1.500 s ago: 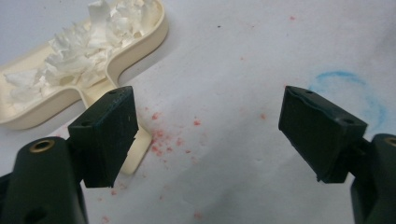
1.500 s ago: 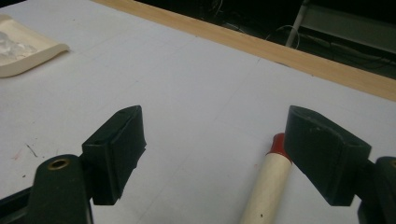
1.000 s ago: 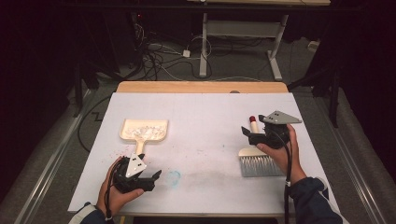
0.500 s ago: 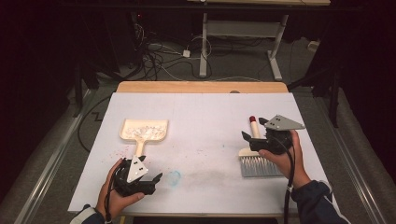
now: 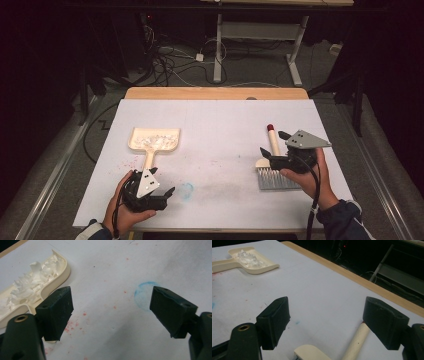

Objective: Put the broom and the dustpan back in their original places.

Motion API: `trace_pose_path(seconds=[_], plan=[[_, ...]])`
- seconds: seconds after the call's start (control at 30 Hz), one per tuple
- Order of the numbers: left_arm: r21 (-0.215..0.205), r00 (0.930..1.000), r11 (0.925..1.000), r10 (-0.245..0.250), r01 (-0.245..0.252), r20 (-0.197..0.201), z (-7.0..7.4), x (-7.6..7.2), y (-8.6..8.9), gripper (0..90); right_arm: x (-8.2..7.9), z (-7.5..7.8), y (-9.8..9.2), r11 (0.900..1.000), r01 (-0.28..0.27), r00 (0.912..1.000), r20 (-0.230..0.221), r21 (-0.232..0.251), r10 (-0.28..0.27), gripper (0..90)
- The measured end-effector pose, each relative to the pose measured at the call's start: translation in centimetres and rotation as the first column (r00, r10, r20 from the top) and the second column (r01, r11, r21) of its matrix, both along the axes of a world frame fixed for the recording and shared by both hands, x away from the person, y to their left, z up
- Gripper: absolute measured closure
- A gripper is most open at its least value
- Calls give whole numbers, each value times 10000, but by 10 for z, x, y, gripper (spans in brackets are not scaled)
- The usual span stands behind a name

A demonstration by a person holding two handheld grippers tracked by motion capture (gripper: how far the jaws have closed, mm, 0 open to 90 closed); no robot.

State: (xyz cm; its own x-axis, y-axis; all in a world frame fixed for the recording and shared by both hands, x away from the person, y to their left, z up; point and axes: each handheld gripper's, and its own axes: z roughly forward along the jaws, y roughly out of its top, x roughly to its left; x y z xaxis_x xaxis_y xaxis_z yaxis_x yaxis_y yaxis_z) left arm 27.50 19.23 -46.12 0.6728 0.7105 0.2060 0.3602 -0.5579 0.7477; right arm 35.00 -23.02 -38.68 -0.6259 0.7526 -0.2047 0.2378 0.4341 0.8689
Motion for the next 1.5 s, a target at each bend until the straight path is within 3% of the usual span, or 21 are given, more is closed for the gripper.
trace_pose_path(seconds=[0.3, 0.5, 0.8, 1.5], plan=[[59, 9999, 10000, -39, 40, -134, -1, -1, -1, 184, -9, -3, -5, 9999, -82, 10000, 4, -67, 82, 222], [200, 9999, 9997, -106, 106, -22, -1, 0, -1, 184, -14, -9, -8, 9996, -154, 9999, 27, -218, 155, 222], [245, 9998, 9996, -99, 103, -172, -3, 0, -1, 184, -22, -15, -11, 9986, -163, 9994, 286, -503, 177, 222], [468, 9997, 9988, -133, 142, -197, -5, 0, -2, 184, -34, -27, -37, 9988, 163, 9987, 492, -456, -140, 223]])
